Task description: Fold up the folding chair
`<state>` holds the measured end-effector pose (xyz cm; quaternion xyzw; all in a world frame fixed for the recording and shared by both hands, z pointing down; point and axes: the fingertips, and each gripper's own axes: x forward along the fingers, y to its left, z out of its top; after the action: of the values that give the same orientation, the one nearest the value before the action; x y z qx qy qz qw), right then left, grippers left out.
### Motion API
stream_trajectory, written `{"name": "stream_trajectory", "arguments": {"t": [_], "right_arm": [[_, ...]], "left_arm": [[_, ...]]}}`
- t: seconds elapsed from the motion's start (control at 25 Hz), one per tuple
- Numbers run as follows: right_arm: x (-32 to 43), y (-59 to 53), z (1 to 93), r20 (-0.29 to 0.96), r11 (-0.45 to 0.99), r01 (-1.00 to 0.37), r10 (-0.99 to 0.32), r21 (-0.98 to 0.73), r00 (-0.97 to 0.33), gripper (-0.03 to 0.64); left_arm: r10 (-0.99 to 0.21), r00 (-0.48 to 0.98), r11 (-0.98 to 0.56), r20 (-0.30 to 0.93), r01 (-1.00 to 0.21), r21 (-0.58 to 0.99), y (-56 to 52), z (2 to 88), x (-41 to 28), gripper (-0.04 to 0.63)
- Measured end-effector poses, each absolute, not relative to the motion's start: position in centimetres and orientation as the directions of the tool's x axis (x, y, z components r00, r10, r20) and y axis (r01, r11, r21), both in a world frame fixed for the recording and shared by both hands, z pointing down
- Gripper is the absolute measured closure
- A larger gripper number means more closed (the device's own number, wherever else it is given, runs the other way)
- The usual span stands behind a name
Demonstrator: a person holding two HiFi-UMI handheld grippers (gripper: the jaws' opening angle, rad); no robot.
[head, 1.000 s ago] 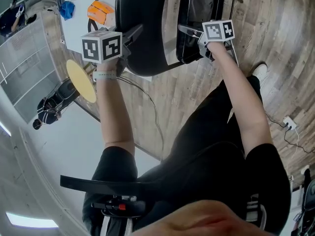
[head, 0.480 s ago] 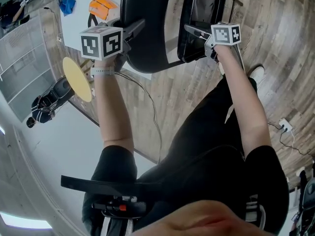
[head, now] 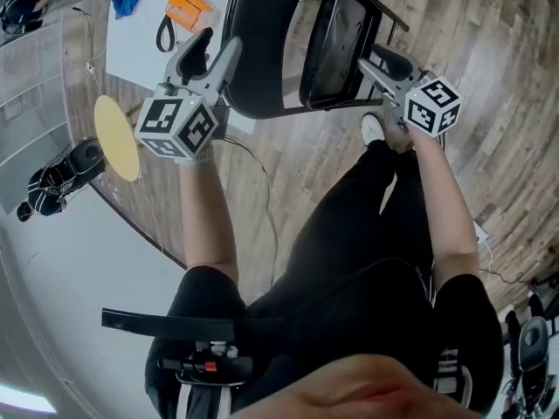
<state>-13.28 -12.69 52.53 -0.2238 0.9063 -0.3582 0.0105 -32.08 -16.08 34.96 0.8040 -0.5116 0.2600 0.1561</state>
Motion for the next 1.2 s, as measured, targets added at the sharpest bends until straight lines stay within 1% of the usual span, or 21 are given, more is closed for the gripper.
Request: {"name": "stream_trajectory", "arguments": {"t": [0.08,0.2,0.28,0.36,0.44,0.6,0.84,0.92,1.0,1.08,1.12,1.16,1.2], "right_arm": [[-11.4,-11.2,48.3,0.124,0.718,-0.411,-0.418,-0.562,-0.900,0.439],[-8.9,-8.5,42.2,0.086,0.806,-0.374,-0.379,-0.458,-0.922,0.439],[-7.0,-6.2,39.1,0.087,0.833,-0.354,-0.352,-0.424,-0.932,0.439],[-5.3,-3.4,36.9,0.117,0.838,-0.359,-0.342,-0.410,-0.932,0.439],[-4.1,-0.5,34.7,0.140,0.839,-0.363,-0.336,-0.405,-0.932,0.439],[-2.9,2.5,29.7,0.120,0.851,-0.342,-0.321,-0.398,-0.939,0.439],[-3.3,3.3,23.9,0.079,0.891,-0.295,-0.286,-0.345,-0.955,0.440],[-3.4,3.5,22.9,0.071,0.894,-0.285,-0.278,-0.346,-0.958,0.448],[-3.5,3.9,22.3,0.065,0.891,-0.282,-0.277,-0.355,-0.959,0.465],[-3.4,4.0,21.7,0.062,0.897,-0.287,-0.283,-0.335,-0.957,0.506],[-3.4,3.9,21.4,0.061,0.905,-0.293,-0.289,-0.309,-0.955,0.562],[-3.3,4.0,21.1,0.060,0.914,-0.297,-0.292,-0.276,-0.954,0.606],[-3.3,4.2,20.8,0.059,0.924,-0.298,-0.292,-0.242,-0.955,0.606]], "left_arm": [[-0.745,0.406,-0.463,0.529,-0.886,0.028,-13.2,34.3,-28.6,0.385],[-0.735,0.488,-0.527,0.471,-0.848,0.055,-9.1,33.7,-22.9,0.385],[-0.713,0.539,-0.577,0.447,-0.815,0.063,-6.6,33.3,-19.5,0.385],[-0.681,0.589,-0.616,0.434,-0.782,0.095,-3.8,32.6,-16.7,0.385],[-0.653,0.629,-0.633,0.422,-0.759,0.150,-1.2,31.5,-14.9,0.385],[-0.626,0.679,-0.644,0.383,-0.727,0.237,2.0,29.6,-12.3,0.385],[-0.650,0.691,-0.647,0.315,-0.721,0.246,3.4,26.5,-9.8,0.393],[-0.668,0.681,-0.643,0.301,-0.731,0.227,3.4,25.6,-9.3,0.429],[-0.690,0.664,-0.632,0.289,-0.747,0.207,3.4,24.8,-9.2,0.504],[-0.719,0.647,-0.615,0.254,-0.762,0.203,3.1,23.8,-9.3,0.577],[-0.732,0.641,-0.608,0.230,-0.767,0.203,2.9,23.2,-9.3,0.591],[-0.743,0.637,-0.604,0.207,-0.771,0.202,2.8,22.6,-9.3,0.591],[-0.750,0.635,-0.604,0.188,-0.772,0.198,2.9,22.2,-9.1,0.591]]}}
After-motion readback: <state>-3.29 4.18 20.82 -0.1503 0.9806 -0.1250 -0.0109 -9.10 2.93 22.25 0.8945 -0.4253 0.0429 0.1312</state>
